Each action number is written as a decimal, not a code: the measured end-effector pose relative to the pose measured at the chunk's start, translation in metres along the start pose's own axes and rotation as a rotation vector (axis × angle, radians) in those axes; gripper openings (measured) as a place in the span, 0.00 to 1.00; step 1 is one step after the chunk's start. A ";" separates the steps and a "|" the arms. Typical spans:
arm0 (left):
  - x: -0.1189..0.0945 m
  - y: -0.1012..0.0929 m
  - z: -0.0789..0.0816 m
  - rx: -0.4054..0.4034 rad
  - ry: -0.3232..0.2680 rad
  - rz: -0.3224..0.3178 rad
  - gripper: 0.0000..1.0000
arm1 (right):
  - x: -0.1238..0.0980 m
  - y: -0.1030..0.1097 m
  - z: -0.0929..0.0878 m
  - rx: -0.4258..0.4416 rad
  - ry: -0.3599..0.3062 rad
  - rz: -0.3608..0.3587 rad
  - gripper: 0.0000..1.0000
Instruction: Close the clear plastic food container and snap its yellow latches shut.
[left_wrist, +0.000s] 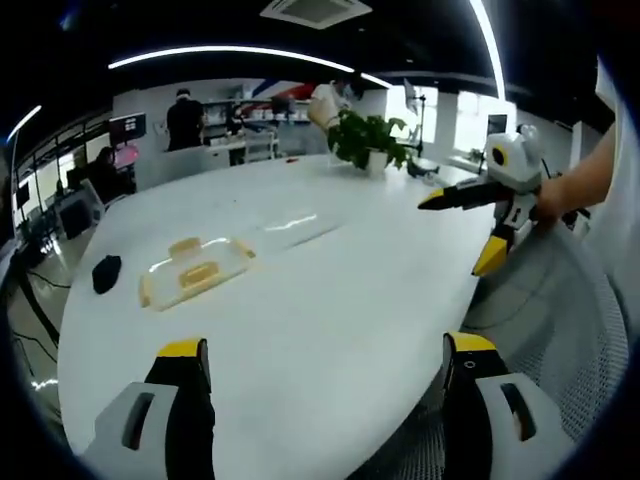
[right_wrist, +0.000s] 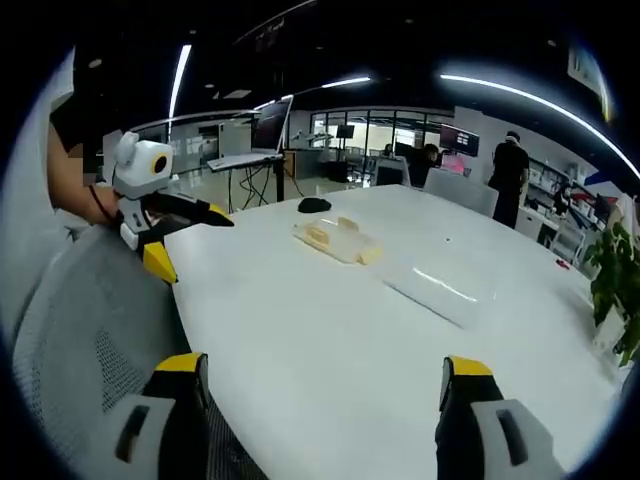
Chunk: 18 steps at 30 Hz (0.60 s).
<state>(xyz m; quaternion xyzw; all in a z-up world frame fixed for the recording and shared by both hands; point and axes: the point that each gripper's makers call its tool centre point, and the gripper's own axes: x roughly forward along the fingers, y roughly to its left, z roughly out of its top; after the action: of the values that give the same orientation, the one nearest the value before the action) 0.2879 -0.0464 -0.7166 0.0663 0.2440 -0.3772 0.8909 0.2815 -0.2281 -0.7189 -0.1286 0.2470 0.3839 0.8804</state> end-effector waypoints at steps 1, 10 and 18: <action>0.000 0.000 0.000 -0.004 0.000 -0.001 0.94 | 0.000 0.000 -0.001 0.000 0.002 0.001 0.96; -0.001 -0.001 0.000 -0.007 0.001 -0.004 0.94 | 0.000 0.001 -0.001 -0.008 0.007 -0.002 0.96; 0.000 -0.002 -0.001 -0.004 0.005 -0.012 0.94 | 0.000 0.001 0.000 -0.012 0.008 -0.001 0.97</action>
<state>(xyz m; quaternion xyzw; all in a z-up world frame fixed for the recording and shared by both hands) 0.2861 -0.0478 -0.7176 0.0640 0.2476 -0.3819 0.8881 0.2804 -0.2275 -0.7193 -0.1356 0.2479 0.3843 0.8789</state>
